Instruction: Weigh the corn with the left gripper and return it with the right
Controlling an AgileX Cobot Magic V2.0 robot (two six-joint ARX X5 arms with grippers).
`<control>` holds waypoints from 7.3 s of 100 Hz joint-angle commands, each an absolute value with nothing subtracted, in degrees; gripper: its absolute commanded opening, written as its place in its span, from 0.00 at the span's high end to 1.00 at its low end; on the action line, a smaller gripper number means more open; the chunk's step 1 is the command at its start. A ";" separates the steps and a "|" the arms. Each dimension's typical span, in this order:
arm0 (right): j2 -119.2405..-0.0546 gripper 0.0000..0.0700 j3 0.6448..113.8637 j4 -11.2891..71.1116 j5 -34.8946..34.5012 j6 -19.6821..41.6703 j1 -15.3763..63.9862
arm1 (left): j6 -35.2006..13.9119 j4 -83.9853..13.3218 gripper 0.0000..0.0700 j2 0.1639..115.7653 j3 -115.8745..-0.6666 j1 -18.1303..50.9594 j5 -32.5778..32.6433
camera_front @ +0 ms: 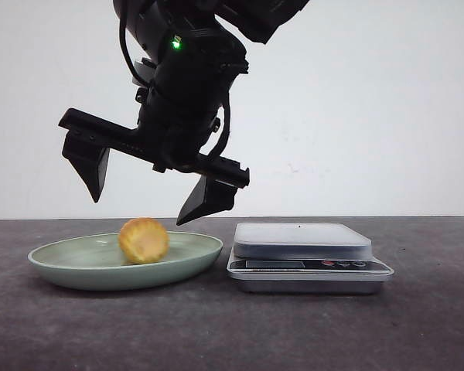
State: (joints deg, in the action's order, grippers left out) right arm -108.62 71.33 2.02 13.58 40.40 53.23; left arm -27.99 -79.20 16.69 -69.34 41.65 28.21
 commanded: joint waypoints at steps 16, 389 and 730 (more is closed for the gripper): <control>-97.73 0.11 72.82 6.44 13.52 29.12 49.10 | -25.93 -78.15 0.39 16.64 -69.98 41.91 28.32; -27.94 0.99 66.32 49.30 13.58 14.92 38.50 | -9.67 -8.56 0.98 0.19 -0.78 2.11 6.24; -0.23 0.99 0.73 9.02 4.12 0.84 3.62 | -9.08 -10.52 0.98 0.19 -0.80 1.72 5.96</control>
State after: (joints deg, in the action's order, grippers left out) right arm -0.25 0.91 9.52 4.10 0.40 3.68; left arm -9.78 -10.22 0.25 -1.78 1.74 6.04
